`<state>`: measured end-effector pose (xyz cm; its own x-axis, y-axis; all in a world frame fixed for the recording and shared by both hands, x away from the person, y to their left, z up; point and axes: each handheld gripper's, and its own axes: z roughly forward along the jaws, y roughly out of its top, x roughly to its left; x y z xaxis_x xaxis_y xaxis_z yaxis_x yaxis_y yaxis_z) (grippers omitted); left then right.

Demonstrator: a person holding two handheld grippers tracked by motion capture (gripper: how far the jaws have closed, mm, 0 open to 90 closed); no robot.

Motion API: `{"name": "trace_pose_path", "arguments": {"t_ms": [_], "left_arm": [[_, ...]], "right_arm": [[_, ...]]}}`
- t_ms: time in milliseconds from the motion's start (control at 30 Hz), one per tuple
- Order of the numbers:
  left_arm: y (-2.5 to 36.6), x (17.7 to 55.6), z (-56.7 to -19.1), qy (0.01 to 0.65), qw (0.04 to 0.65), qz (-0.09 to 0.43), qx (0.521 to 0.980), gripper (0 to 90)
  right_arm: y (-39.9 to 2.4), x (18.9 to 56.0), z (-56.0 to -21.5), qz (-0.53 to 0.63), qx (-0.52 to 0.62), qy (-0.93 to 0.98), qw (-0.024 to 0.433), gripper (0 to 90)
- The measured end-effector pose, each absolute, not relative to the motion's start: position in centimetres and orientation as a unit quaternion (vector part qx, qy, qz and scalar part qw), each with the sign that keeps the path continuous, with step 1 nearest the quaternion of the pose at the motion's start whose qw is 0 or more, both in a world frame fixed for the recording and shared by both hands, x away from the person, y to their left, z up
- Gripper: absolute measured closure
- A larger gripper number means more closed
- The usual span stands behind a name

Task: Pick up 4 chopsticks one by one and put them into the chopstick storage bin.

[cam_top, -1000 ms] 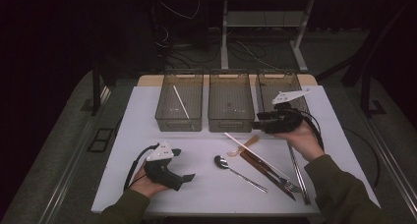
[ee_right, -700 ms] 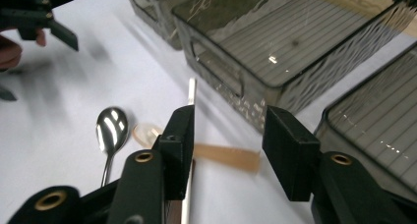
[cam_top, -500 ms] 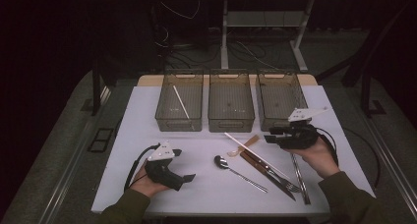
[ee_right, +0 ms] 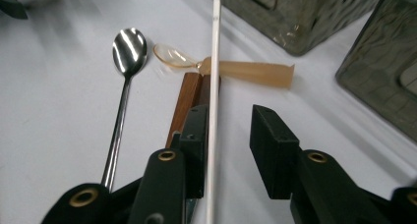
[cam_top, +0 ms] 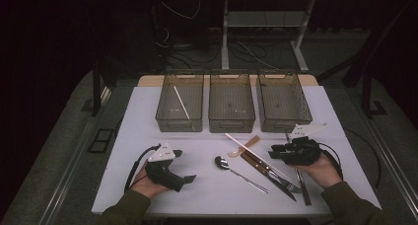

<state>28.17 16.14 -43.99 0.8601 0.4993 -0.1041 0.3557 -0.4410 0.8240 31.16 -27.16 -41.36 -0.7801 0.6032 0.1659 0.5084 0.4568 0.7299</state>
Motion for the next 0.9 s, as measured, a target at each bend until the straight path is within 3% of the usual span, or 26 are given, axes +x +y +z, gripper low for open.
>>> {"name": "trace_pose_path", "arguments": {"t_ms": [333, 900], "left_arm": [[16.1, 28.1, -43.9, 0.252, 0.463, 0.079, 0.846, 0.0], [16.1, 28.1, -43.9, 0.250, 0.460, 0.080, 0.848, 0.0]], "right_arm": [[-25.9, 31.5, -42.8, 0.383, 0.315, 0.867, 0.046, 75.5], [-25.3, 31.9, -43.7, 0.368, 0.305, 0.877, 0.042, 77.7]]}}
